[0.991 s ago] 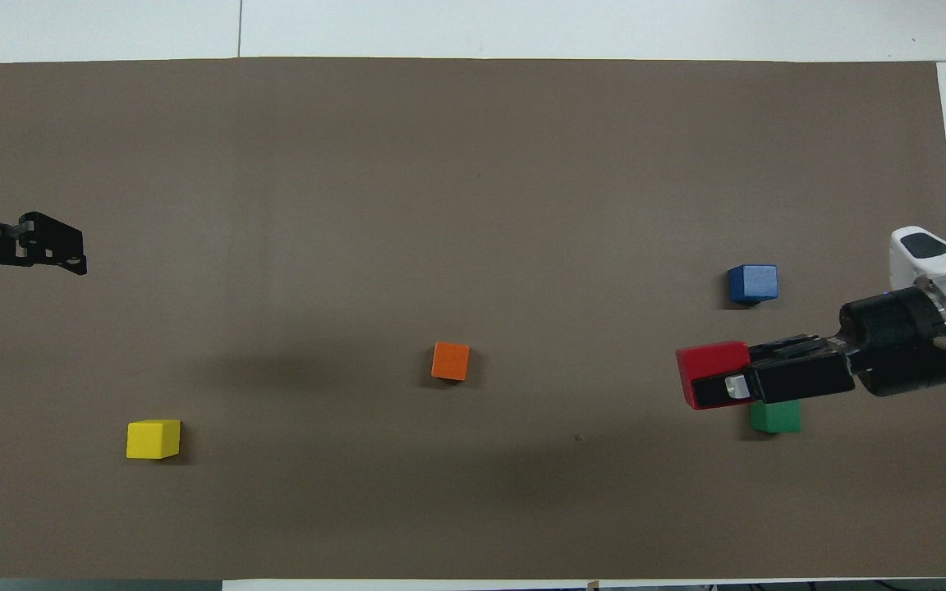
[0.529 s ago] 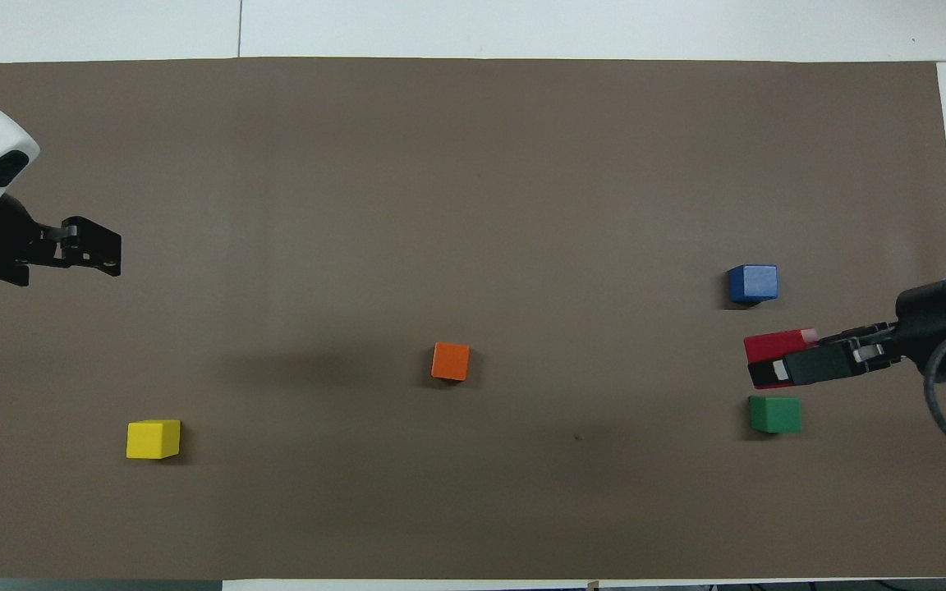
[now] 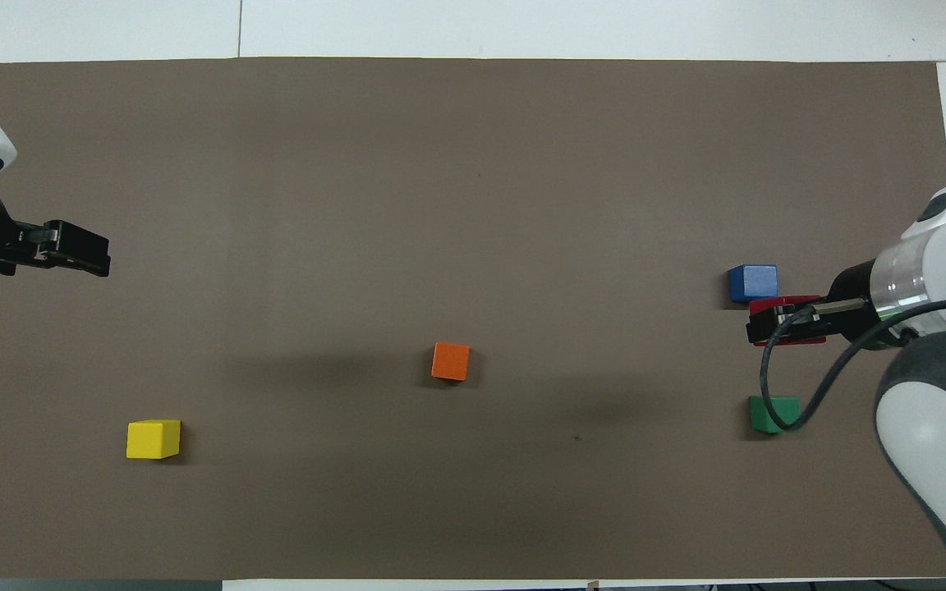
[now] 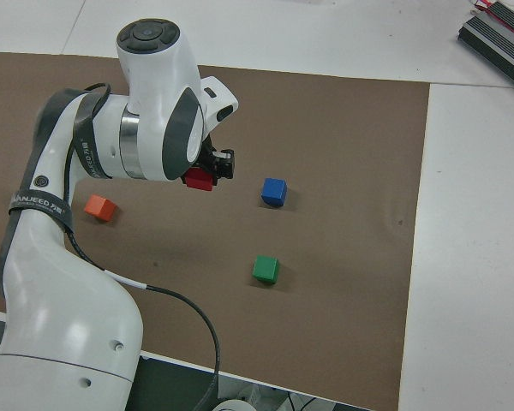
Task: Transfer red block to right arm and stack on blue block
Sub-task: 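Carry the red cube with the right gripper above the blue cube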
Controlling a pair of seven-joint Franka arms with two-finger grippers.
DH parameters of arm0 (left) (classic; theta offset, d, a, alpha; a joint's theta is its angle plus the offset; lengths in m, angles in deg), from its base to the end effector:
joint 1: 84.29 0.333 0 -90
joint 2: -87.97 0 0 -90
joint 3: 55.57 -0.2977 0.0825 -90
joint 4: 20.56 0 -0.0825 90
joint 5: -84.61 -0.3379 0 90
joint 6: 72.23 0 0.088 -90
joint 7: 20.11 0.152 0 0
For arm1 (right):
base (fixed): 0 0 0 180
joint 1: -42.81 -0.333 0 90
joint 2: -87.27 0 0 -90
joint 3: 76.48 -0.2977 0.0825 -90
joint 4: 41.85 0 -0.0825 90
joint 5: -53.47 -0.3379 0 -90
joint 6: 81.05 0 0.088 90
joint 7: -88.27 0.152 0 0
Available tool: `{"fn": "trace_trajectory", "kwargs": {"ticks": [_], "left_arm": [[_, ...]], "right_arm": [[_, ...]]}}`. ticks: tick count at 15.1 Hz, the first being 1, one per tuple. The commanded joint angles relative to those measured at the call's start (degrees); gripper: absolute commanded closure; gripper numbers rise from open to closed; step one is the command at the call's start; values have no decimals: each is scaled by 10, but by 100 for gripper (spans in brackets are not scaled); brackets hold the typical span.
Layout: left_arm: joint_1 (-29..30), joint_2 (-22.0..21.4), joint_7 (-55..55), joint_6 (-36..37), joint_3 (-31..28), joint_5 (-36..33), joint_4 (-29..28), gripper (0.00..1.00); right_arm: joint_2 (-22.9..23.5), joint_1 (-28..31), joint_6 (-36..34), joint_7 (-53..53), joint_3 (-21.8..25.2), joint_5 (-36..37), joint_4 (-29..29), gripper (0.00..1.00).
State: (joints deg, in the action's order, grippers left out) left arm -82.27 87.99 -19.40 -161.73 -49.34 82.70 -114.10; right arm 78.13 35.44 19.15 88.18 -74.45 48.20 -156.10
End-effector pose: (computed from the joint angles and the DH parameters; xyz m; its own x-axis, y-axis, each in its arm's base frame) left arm 0.5010 -0.0318 0.5343 0.9938 -0.0853 -0.0712 -0.0878 -0.9956 -0.0323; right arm 0.4536 0.0542 0.4732 0.9931 0.0790 -0.0864 0.0708 -0.9930 -0.0944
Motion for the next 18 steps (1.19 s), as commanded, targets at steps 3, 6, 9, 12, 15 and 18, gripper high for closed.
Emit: {"fn": "trace_trajectory", "kwargs": {"ticks": [3, 6, 9, 12, 15, 18], "left_arm": [[18, -34, 20, -51, 9, 10, -52, 0], [18, -24, 20, -42, 13, 11, -48, 0], [18, -21, 20, -40, 12, 11, -41, 0], [19, -17, 20, -47, 13, 11, -31, 0], [18, -10, 20, -71, 13, 11, -30, 0], [20, -12, 20, -65, 13, 11, -30, 0]], "right_arm": [[56, 15, 68, 36, 0, 71, -26, 100], [81, 22, 125, 50, 1, 99, -54, 100], [112, 31, 170, 69, 1, 130, -62, 100], [138, 37, 211, 107, 1, 141, -66, 100], [142, 36, 233, 121, 1, 148, -71, 100], [157, 37, 264, 133, 1, 157, -78, 100]]}}
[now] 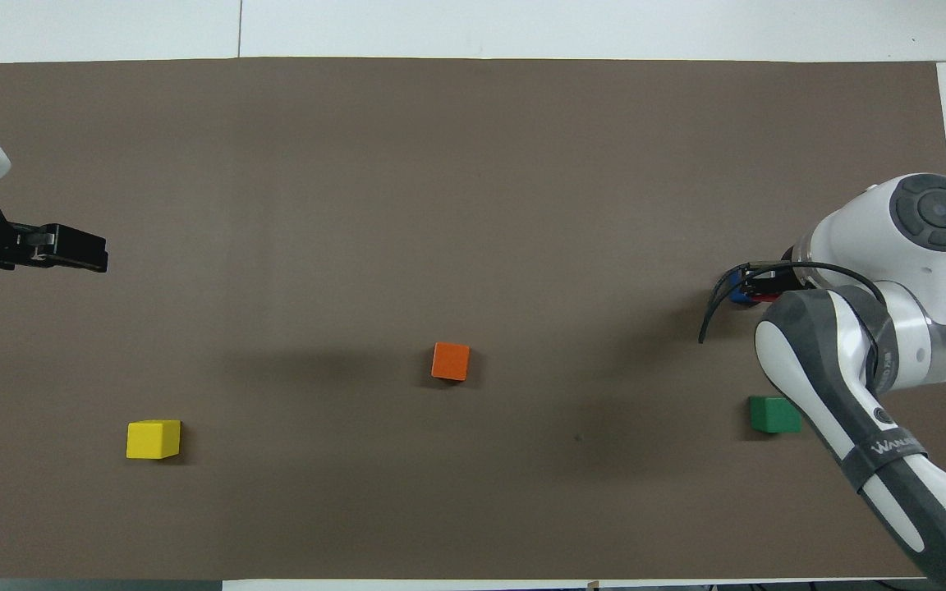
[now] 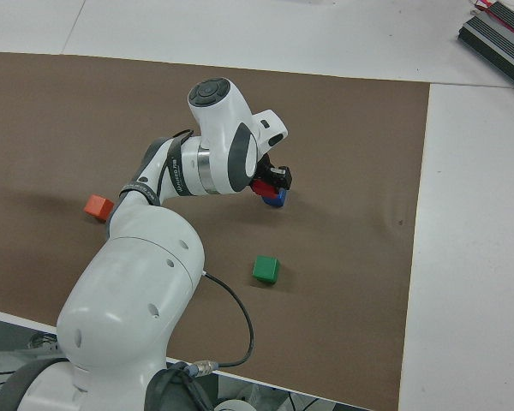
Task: Transfer red block to right arm and stack on blue block
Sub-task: 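Lower the red cube onto the blue cube and open the right gripper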
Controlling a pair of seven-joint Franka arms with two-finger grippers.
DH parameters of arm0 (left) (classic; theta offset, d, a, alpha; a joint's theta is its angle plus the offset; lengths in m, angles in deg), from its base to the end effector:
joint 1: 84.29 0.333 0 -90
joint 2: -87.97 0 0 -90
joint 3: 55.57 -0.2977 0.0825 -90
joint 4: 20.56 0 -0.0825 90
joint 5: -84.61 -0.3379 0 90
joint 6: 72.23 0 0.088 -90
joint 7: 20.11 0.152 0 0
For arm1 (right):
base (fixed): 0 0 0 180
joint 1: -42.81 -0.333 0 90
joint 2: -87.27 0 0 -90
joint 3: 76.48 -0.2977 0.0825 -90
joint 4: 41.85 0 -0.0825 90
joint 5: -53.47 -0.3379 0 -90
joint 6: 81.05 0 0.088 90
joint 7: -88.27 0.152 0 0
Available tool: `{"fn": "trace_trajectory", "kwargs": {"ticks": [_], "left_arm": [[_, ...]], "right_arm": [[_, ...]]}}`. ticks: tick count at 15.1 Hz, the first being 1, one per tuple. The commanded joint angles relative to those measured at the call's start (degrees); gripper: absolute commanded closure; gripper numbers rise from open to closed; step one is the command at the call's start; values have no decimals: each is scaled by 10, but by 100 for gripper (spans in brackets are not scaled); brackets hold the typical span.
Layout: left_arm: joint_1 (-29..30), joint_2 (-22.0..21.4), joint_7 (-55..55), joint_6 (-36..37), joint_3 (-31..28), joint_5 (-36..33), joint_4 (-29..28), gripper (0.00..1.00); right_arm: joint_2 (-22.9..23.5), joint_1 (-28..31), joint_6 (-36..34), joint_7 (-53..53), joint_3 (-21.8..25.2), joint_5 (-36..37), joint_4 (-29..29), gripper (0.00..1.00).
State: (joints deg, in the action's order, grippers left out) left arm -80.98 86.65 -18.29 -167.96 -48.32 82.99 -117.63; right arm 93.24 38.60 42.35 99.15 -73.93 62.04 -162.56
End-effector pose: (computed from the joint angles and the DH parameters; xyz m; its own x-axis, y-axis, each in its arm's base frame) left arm 0.5071 -0.0314 0.5287 0.9947 -0.1031 -0.0016 -0.1031 -0.9942 -0.0310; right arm 0.5131 0.0033 0.3288 0.9963 -0.0772 -0.0379 -0.0715 -0.9884 0.1336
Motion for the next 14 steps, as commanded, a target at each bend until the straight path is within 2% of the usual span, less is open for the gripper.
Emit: {"fn": "trace_trajectory", "kwargs": {"ticks": [1, 5, 14], "left_arm": [[7, 2, 9, -6, 3, 8, 6, 0], [7, -2, 9, -3, 3, 8, 5, 0], [7, -4, 5, -1, 3, 8, -1, 0]], "right_arm": [[9, 5, 47, 24, -4, 19, -18, 100], [21, 5, 65, 25, -4, 20, -21, 100], [19, 13, 92, 37, -4, 19, -39, 100]]}}
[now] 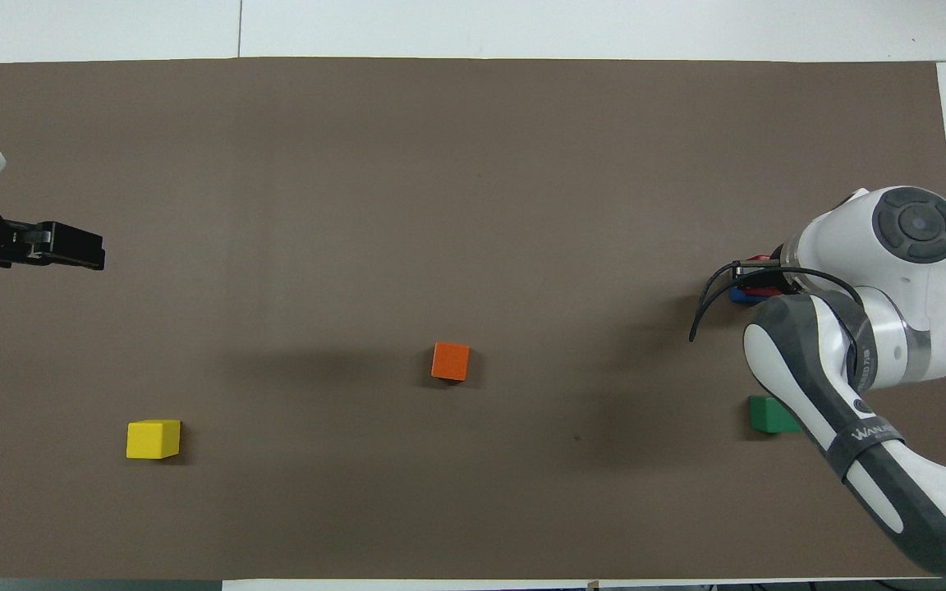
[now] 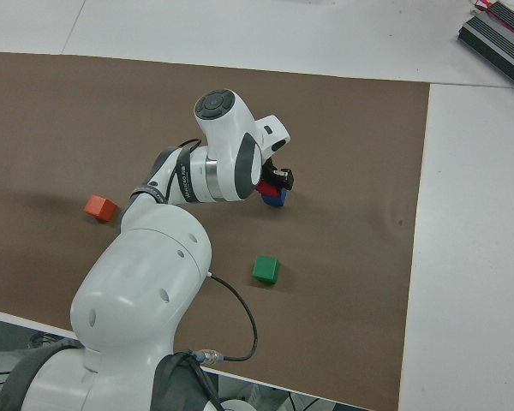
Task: Transfer red block to right arm and stack on blue block
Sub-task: 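Lower the red cube onto the blue cube and open the right gripper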
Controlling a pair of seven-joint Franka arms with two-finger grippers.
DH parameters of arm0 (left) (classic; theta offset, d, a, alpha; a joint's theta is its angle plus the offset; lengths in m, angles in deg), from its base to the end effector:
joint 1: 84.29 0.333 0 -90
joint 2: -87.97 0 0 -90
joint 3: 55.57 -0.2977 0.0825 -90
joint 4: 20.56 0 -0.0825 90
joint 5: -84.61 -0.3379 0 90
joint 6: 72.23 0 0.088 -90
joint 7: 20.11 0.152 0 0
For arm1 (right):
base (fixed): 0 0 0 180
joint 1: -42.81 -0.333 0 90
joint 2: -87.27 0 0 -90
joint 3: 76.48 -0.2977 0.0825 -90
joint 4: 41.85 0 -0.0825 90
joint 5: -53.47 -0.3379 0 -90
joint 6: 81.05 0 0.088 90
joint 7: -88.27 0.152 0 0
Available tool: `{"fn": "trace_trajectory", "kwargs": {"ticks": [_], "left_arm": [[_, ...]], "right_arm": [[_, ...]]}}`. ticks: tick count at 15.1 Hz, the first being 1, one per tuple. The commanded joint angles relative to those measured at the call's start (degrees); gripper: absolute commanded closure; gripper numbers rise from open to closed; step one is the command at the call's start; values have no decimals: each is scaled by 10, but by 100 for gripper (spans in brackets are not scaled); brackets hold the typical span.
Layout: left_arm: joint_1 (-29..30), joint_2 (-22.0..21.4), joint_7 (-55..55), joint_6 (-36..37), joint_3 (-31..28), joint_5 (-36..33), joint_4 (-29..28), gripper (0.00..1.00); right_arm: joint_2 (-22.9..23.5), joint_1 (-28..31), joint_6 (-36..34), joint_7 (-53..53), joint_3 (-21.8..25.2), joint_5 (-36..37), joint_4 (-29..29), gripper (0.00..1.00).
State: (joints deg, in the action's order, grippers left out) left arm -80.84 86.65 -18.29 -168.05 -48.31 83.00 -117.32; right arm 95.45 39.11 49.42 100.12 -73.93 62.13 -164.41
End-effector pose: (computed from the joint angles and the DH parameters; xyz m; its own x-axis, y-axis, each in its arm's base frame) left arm 0.5080 -0.0304 0.5312 0.9949 -0.1009 0.0054 -0.1007 -0.9944 -0.0311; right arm 0.5217 0.0017 0.3061 0.9961 -0.0869 0.0141 -0.0879 -0.9889 0.1200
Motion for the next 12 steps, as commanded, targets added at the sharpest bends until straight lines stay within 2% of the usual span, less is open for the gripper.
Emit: {"fn": "trace_trajectory", "kwargs": {"ticks": [1, 3, 4, 5, 6, 12], "left_arm": [[8, -4, 5, 0, 3, 8, -4, 0], [11, -4, 5, 0, 2, 8, -4, 0], [11, -4, 5, 0, 2, 8, -4, 0], [11, -4, 5, 0, 2, 8, -4, 0], [11, -4, 5, 0, 2, 8, -4, 0], [11, -4, 5, 0, 2, 8, -4, 0]], "right_arm": [[-4, 8, 21, 39, -4, 17, -21, 75], [-4, 7, 20, 50, -4, 17, -21, 59], [-4, 6, 21, 50, -4, 17, -21, 36], [-4, 6, 19, 51, -4, 16, -20, 6], [-4, 6, 16, 50, -4, 16, -18, 0], [-6, 6, -12, 48, -4, 15, -6, 0]]}}
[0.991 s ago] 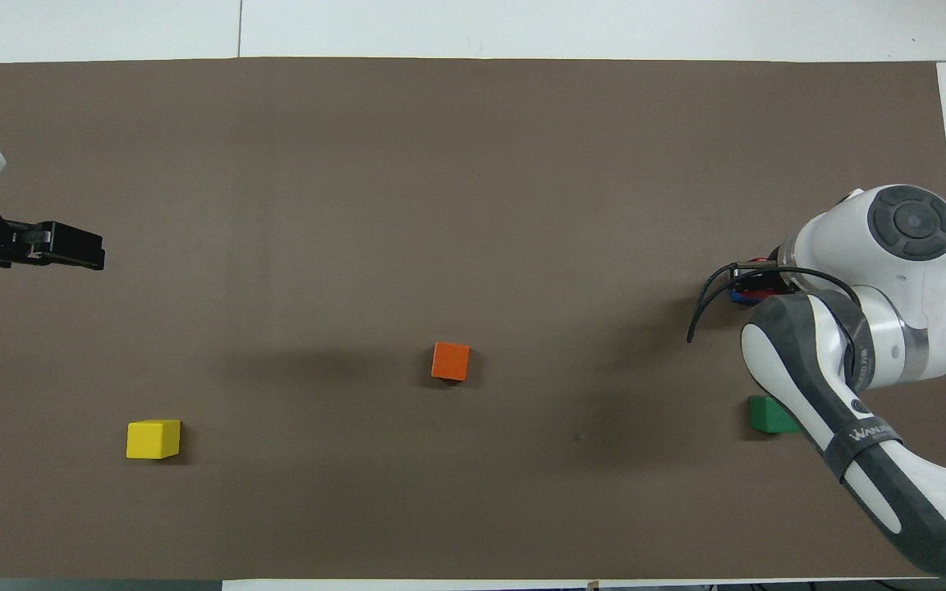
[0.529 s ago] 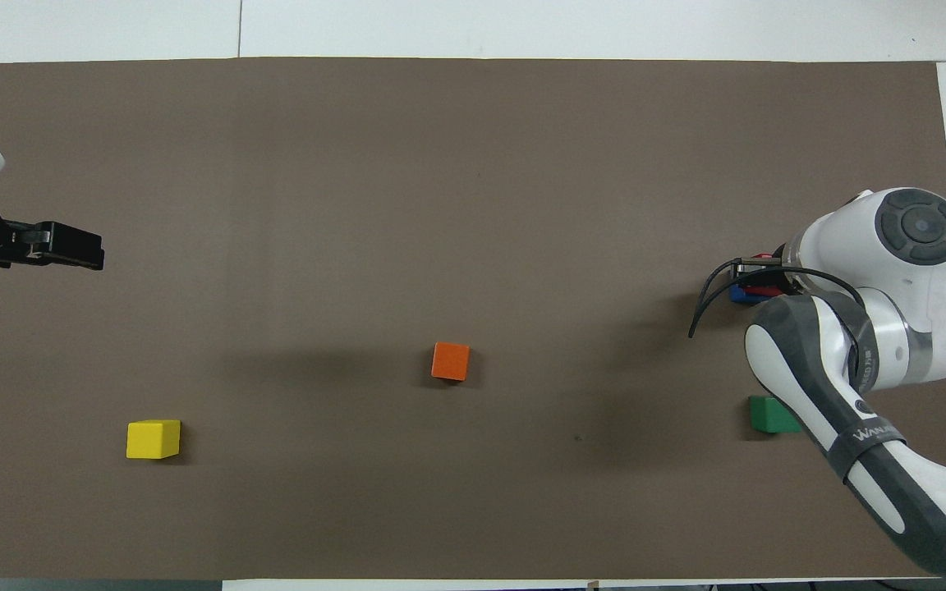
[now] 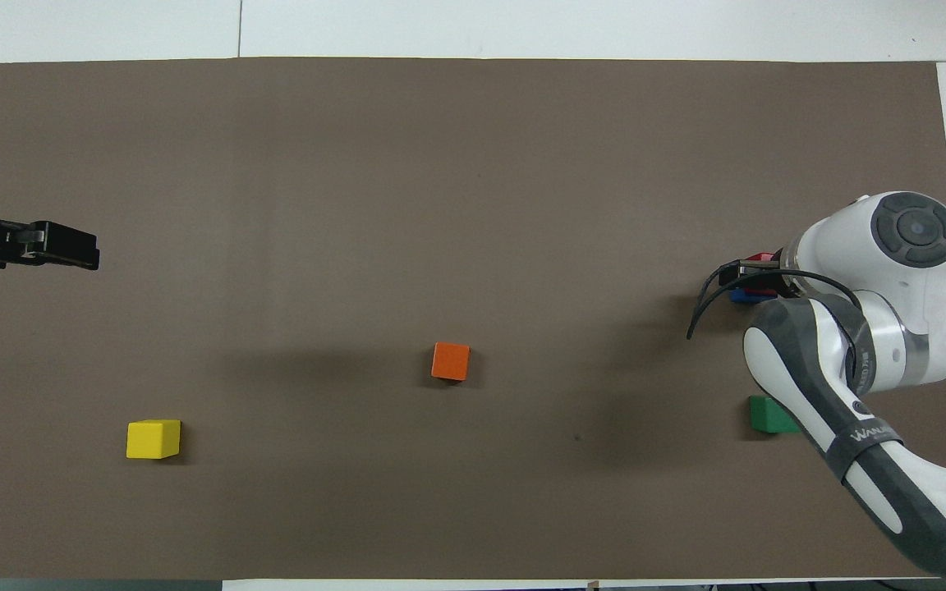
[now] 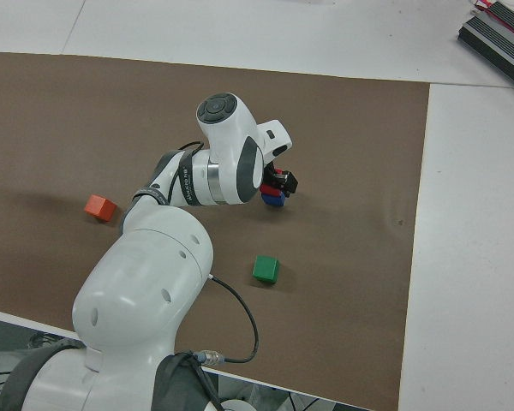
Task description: Transfer red block to right arm and stack on blue block
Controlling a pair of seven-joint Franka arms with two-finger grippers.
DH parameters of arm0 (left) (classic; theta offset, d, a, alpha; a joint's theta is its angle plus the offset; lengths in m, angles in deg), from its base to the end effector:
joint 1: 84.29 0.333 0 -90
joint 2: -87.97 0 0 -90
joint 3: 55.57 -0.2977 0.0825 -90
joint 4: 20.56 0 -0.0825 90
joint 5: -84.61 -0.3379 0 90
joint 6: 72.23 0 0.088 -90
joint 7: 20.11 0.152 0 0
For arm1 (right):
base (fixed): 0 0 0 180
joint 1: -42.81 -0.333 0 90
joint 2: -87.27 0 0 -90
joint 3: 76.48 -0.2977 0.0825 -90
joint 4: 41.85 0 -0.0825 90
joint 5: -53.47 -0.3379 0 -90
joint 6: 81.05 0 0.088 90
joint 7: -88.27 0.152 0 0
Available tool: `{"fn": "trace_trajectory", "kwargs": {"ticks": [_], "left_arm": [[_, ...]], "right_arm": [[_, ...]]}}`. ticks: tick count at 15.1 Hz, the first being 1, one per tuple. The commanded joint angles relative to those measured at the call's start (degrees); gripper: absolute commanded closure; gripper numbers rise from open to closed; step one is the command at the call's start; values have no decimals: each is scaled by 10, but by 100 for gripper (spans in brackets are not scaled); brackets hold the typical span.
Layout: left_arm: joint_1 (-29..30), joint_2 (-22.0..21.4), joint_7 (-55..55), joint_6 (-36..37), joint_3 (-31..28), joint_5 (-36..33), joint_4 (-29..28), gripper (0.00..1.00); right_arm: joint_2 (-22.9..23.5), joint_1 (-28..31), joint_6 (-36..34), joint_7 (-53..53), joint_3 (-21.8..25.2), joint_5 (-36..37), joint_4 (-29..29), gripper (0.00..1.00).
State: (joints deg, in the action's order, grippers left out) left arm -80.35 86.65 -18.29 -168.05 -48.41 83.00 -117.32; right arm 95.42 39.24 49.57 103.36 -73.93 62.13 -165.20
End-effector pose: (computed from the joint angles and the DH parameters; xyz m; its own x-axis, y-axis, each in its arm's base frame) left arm 0.5083 -0.0251 0.5312 0.9959 -0.0907 0.0054 -0.0904 -0.9954 -0.0310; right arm 0.5178 0.0005 0.3012 0.9894 -0.1446 0.0103 -0.1448 -0.9821 0.1205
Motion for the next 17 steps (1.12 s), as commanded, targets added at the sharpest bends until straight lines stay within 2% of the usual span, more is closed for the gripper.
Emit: {"fn": "trace_trajectory", "kwargs": {"ticks": [1, 4, 8, 11, 17], "left_arm": [[6, -4, 5, 0, 3, 8, -4, 0], [6, -4, 5, 0, 3, 8, -4, 0], [6, -4, 5, 0, 3, 8, -4, 0], [6, -4, 5, 0, 3, 8, -4, 0], [6, -4, 5, 0, 3, 8, -4, 0]], "right_arm": [[-9, 3, -36, 14, -4, 15, 15, 0], [-21, 1, -133, -11, -4, 14, 71, 0], [-64, 3, -195, -138, -4, 9, 124, 0], [-83, 8, -242, -194, -1, -52, 174, 0], [-84, 7, -402, -220, -1, -76, 294, 0]]}}
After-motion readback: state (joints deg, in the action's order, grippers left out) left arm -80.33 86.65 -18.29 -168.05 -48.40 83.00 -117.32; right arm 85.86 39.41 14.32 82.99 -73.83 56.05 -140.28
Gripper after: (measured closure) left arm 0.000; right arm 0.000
